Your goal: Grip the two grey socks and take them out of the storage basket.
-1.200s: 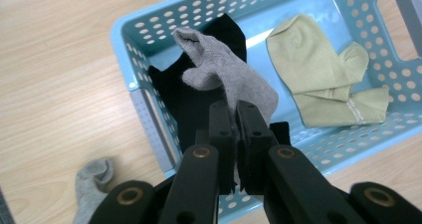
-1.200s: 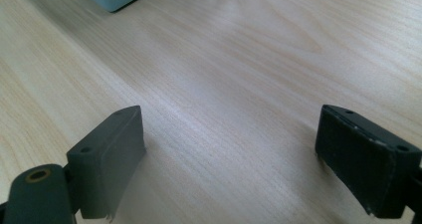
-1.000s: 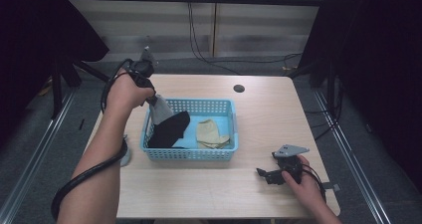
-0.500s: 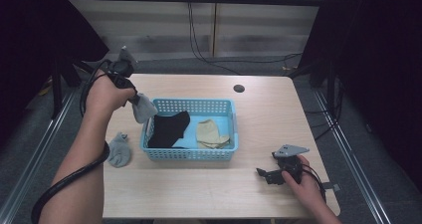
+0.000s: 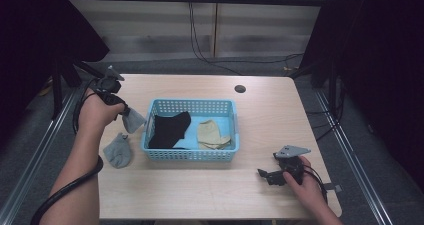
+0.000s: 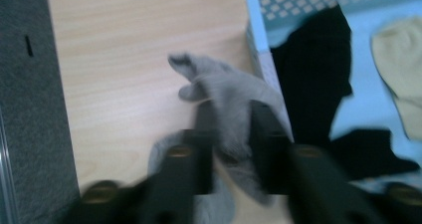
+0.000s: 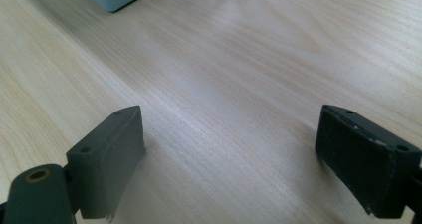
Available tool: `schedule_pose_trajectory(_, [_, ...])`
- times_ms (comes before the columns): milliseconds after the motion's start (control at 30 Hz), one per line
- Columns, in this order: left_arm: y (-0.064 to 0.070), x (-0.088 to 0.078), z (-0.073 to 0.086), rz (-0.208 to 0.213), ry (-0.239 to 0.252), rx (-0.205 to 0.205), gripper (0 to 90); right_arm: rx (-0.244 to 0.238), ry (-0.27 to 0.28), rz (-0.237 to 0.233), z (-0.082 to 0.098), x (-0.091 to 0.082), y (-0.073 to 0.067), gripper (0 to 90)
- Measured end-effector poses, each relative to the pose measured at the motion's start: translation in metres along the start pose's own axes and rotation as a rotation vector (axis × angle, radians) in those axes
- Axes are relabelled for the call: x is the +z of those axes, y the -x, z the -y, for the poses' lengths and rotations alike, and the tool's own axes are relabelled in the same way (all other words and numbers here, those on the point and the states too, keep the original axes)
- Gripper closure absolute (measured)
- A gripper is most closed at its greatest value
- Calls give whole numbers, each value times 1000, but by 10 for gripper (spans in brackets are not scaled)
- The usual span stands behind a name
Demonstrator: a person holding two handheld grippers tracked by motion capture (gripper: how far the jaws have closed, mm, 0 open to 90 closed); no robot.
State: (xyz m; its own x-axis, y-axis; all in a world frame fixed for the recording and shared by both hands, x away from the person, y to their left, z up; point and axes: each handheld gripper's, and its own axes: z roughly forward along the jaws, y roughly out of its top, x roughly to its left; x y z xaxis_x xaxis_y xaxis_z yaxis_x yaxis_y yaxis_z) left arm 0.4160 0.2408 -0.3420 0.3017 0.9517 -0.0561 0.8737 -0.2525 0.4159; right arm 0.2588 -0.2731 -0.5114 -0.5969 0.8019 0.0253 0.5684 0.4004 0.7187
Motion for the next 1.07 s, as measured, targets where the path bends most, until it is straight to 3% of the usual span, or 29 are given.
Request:
schedule_pose_trajectory(67, [-1, 5, 5, 15, 2, -7, 536, 0, 1, 0, 0, 0, 0, 117])
schedule_pose_trajectory(167, [-1, 8, 13, 18, 2, -9, 422, 2, 0, 0, 0, 0, 0, 116])
schedule_pose_trajectory(267, [2, 7, 24, 24, -1, 19, 372, 0, 1, 0, 0, 0, 0, 116])
schedule_pose_trajectory(467, [9, 8, 50, 28, -14, 61, 334, 0, -4, -1, 0, 0, 0, 116])
schedule_pose_trajectory(633, [27, 8, 92, 31, 22, 72, 326, -1, -4, -1, 0, 0, 0, 116])
schedule_pose_trajectory(700, [34, 11, 106, 51, 15, 61, 321, -2, -4, 0, 0, 0, 0, 116])
schedule_pose_trajectory(767, [38, 17, 116, 68, -5, 82, 321, -2, -4, 0, 0, 0, 0, 116])
schedule_pose_trajectory(900, [40, 24, 127, 92, 11, 53, 316, -2, -4, 0, 0, 0, 0, 116])
schedule_pose_trajectory(1067, [36, 23, 128, 99, 13, 40, 313, -1, -4, 0, 0, 0, 0, 116])
